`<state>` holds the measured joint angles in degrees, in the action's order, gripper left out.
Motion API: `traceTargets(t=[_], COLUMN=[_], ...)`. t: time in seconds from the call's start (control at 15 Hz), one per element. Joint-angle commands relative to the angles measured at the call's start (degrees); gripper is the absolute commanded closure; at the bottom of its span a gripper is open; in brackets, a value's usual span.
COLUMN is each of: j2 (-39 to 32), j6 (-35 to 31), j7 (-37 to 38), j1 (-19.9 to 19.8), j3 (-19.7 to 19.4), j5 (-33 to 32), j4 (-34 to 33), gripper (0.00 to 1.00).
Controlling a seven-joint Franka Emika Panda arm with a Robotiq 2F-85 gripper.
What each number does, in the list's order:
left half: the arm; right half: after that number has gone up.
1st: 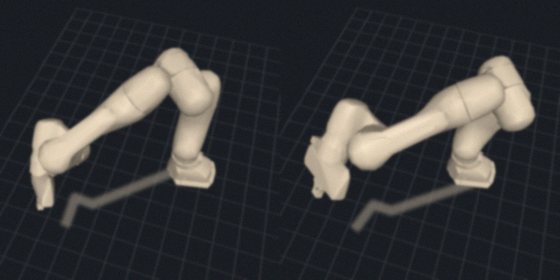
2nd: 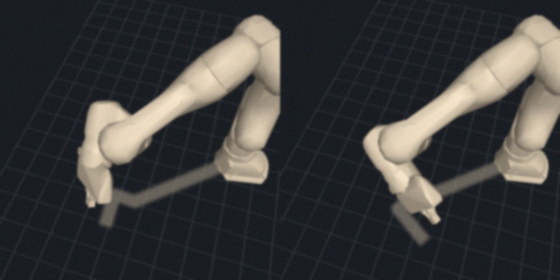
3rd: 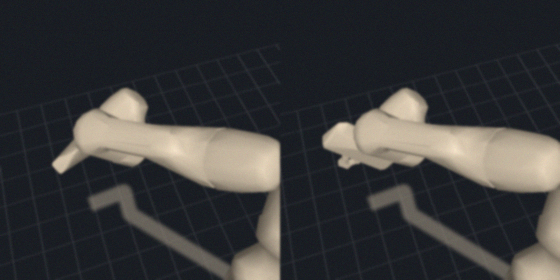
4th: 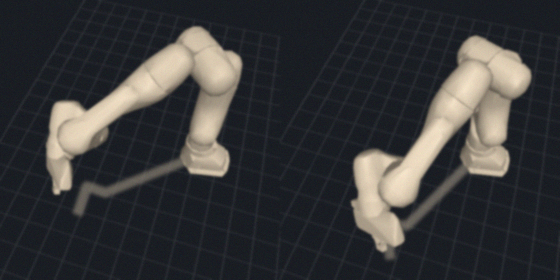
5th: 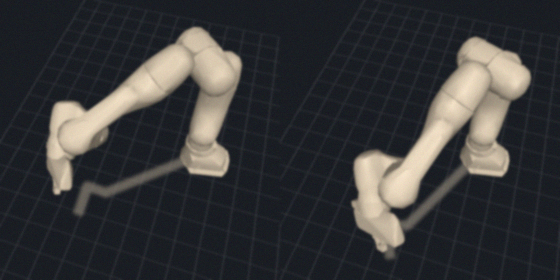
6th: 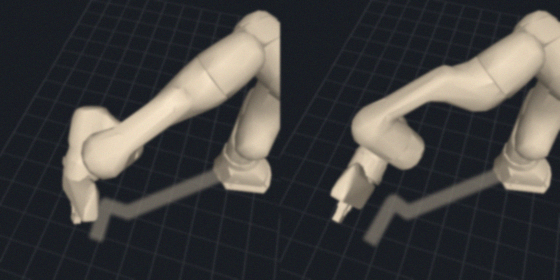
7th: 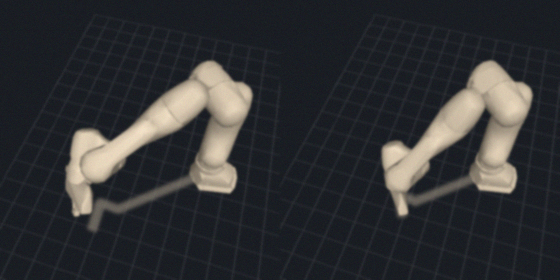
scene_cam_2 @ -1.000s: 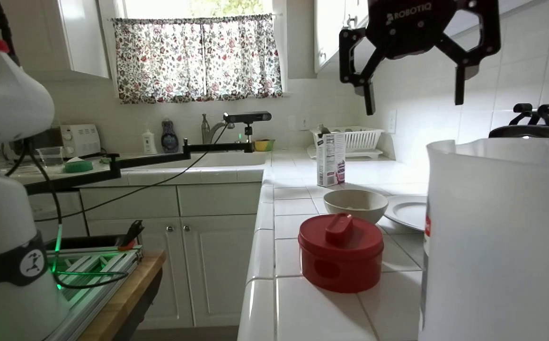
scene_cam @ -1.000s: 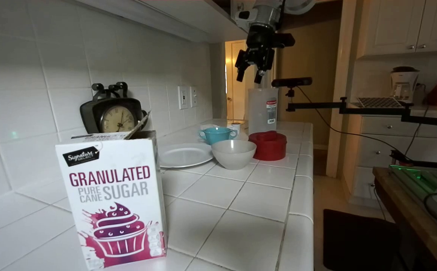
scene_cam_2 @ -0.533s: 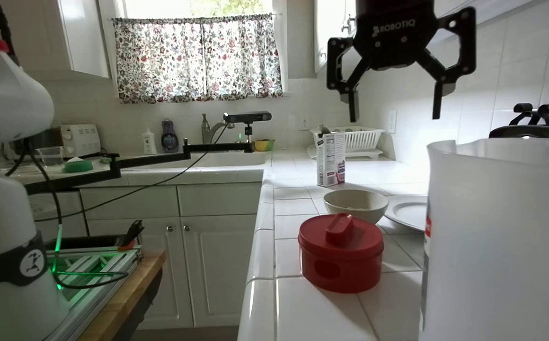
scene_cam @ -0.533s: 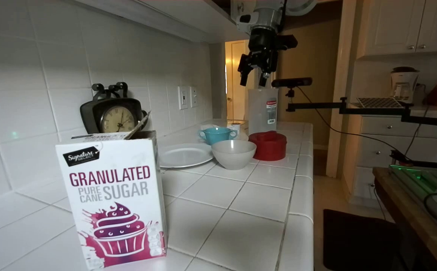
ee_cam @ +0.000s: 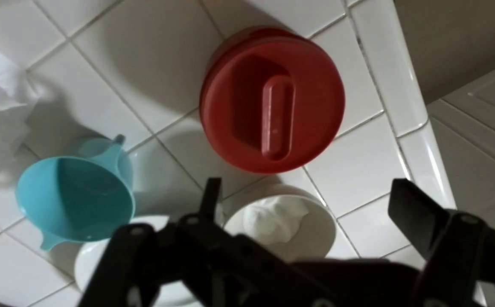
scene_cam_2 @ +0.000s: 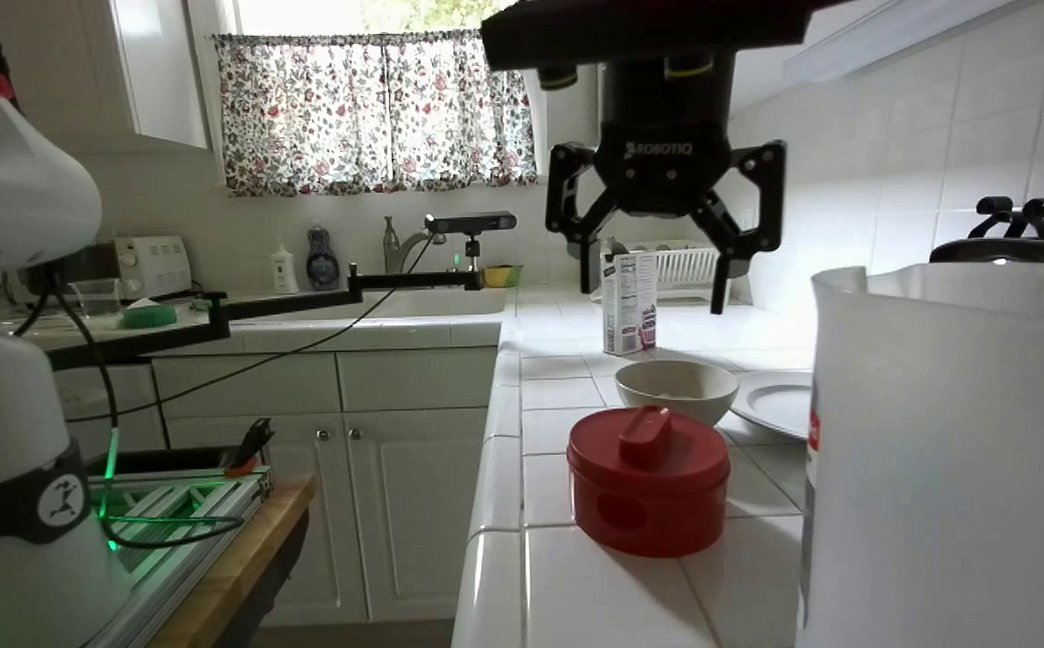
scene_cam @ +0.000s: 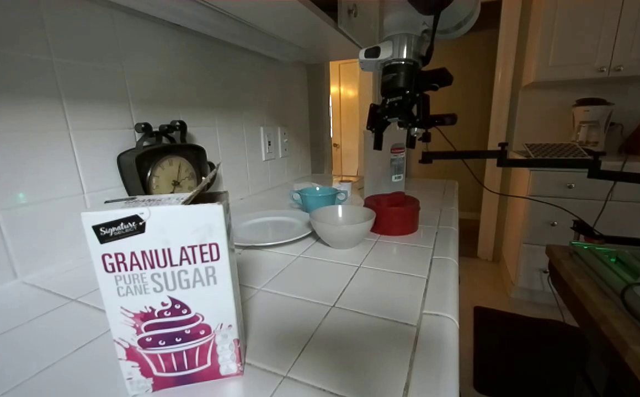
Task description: Open the jug, then put the white spoon inside the jug and then close it
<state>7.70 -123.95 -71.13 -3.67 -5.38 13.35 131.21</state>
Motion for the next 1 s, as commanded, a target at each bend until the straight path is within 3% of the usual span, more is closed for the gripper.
traceTargets(t=[0.0,0.47,0.93], j2=[3.5,3.1,-1.1], j6=[-3.2,-18.8,-25.1], j7=[1.1,-0.8,-2.5], j1=[0.7,2.3,4.0], j3=[0.0,-0.3,-0.5], j5=[-1.3,0.1,1.0], j4=[6.0,14.0,13.6], gripper=[0.0,0.0,0.0])
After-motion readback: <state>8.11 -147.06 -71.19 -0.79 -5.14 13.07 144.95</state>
